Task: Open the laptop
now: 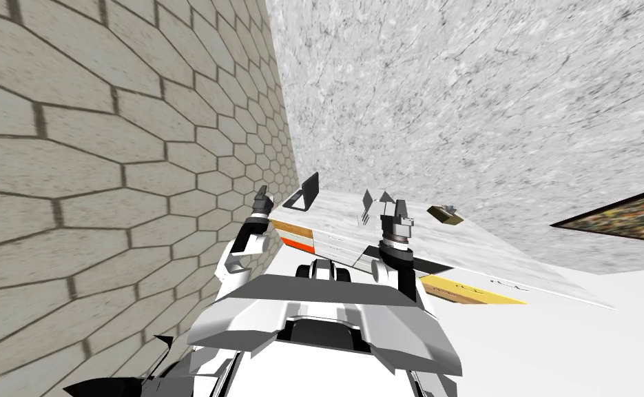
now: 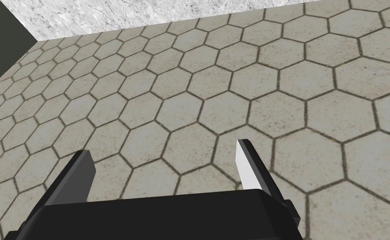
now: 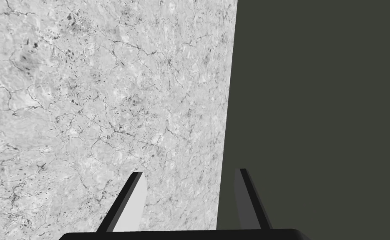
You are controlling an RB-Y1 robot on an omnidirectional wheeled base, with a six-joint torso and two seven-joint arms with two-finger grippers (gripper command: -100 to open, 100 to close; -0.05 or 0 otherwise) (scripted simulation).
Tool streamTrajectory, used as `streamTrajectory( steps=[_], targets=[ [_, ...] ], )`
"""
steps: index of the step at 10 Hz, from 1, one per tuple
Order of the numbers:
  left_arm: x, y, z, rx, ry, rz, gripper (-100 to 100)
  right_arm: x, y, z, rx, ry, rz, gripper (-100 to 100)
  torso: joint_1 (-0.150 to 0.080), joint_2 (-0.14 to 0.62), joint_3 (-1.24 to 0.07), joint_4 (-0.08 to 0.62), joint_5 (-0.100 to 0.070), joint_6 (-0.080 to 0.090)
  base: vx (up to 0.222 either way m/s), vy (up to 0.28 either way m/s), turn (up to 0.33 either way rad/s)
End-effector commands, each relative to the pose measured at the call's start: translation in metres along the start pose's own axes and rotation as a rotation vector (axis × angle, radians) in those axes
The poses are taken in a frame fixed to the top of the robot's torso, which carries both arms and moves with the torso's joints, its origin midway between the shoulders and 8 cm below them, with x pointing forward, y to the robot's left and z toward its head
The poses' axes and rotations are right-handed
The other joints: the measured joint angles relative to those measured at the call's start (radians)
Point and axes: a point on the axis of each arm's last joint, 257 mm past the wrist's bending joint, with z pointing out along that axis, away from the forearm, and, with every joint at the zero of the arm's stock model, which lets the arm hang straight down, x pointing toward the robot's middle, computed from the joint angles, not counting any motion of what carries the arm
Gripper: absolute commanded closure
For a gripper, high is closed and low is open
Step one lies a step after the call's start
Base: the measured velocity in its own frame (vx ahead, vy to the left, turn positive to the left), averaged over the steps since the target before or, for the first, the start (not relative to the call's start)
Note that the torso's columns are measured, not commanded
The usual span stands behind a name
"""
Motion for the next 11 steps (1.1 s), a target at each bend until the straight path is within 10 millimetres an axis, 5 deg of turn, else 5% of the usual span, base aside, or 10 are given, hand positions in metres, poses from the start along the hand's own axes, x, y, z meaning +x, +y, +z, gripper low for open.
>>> streamTrajectory(
  steps=[1,11],
  targets=[
    [-0.006,0.013,0.012,-0.051,-0.015,-0.007,-100,0.000,0.000,0.000,0.000,0.000,0.000,0,-0.002,0.000,0.000,0.000,0.000,0.000,0.021,-0.070,-0.074],
    [-0.021,0.064,0.045,-0.243,-0.068,-0.072,-100,0.000,0.000,0.000,0.000,0.000,0.000,0,-0.002,0.000,0.000,0.000,-0.001,0.000,0.020,-0.060,-0.054]
  ],
)
